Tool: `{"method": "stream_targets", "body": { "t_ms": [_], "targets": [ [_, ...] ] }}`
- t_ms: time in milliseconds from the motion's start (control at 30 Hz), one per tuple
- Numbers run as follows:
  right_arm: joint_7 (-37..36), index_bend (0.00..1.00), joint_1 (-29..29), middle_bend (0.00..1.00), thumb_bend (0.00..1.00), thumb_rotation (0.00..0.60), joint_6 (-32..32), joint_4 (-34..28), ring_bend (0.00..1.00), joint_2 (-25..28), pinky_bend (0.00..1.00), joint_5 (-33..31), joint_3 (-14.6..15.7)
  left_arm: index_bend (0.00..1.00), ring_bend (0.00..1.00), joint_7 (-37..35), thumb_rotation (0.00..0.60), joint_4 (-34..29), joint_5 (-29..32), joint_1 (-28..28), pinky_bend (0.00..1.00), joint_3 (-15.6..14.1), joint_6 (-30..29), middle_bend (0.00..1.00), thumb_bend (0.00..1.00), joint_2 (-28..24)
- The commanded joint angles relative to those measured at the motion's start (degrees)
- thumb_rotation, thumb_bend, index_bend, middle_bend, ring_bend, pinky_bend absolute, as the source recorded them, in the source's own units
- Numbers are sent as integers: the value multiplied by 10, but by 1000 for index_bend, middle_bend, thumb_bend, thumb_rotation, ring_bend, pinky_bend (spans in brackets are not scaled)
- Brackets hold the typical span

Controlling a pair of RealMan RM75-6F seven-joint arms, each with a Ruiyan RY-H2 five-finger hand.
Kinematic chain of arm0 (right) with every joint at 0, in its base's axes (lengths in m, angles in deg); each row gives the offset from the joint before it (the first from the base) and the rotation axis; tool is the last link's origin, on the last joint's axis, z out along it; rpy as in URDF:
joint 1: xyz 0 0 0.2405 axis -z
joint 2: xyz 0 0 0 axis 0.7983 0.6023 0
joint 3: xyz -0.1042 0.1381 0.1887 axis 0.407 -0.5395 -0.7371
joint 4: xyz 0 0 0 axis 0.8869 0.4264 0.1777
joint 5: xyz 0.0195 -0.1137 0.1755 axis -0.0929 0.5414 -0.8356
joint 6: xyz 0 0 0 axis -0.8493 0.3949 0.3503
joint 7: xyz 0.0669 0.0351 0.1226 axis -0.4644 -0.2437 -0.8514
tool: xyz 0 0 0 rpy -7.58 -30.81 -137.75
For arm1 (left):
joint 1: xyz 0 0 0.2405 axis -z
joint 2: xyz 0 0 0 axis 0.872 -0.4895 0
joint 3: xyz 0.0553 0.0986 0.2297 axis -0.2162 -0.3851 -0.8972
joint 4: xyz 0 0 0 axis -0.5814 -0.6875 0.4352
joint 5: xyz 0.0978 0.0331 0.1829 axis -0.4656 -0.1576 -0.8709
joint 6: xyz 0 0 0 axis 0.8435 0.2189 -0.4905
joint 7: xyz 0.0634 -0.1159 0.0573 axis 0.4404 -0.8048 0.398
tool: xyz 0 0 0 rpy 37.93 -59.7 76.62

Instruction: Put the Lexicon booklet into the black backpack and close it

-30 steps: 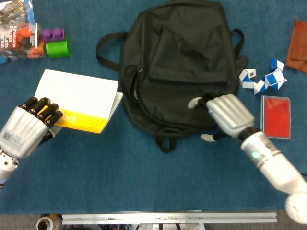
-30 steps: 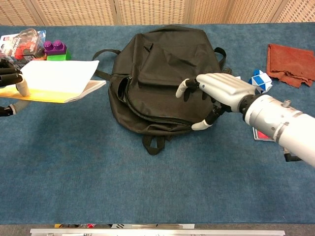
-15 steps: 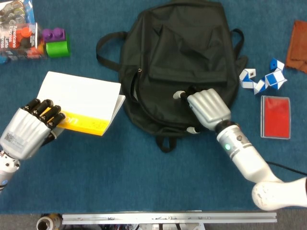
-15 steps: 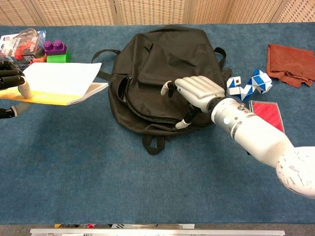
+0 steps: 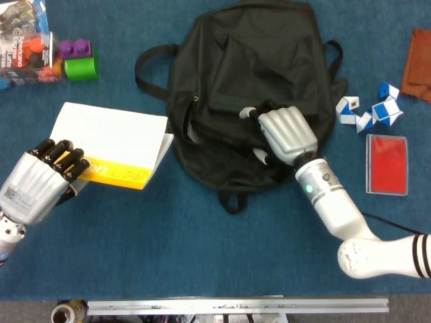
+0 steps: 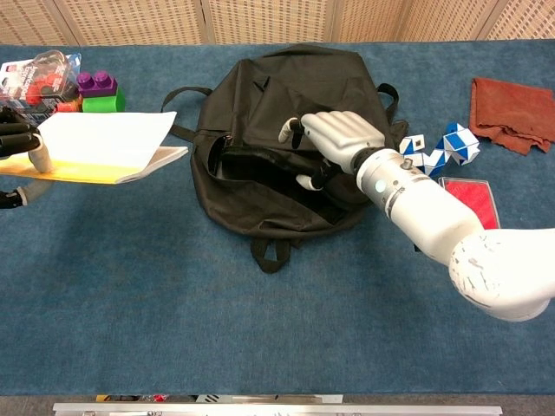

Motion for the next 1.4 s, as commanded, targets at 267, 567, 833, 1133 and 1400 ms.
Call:
{"method": "stream_targets", "body": {
  "t_ms": [267,567,833,1133,1400],
  "targets": [
    [12,601,-36,537,794,600,-2,7,512,-12,748,-43,-31,665,475,-3,600,1,-6,5,617,-1,2,600,333,-1],
    [15,703,-71,608,897,600,-27,6,613,-27,864,-106,-87,665,474,-17,600,-1,-14,7,617,-4,-10,600,333,-9],
    [-21,707,-104,612,905,600,-59,30,619,-63,867,-122,-152,665,474,-36,600,-4,-23,10,617,-8,-20,600,333,-15],
    [-81,707,-139,612,904,600,-82,57,626,-99,869,-120,-224,665,475,-26,600,-22,-33,26,617,-6,-7,600,333,-16],
    [-135,707,-151,612,904,600,-81,52,626,-105,869,-136,-271,664,475,-18,600,-50,-38,44,617,2,3,599,333,-20]
  ]
}}
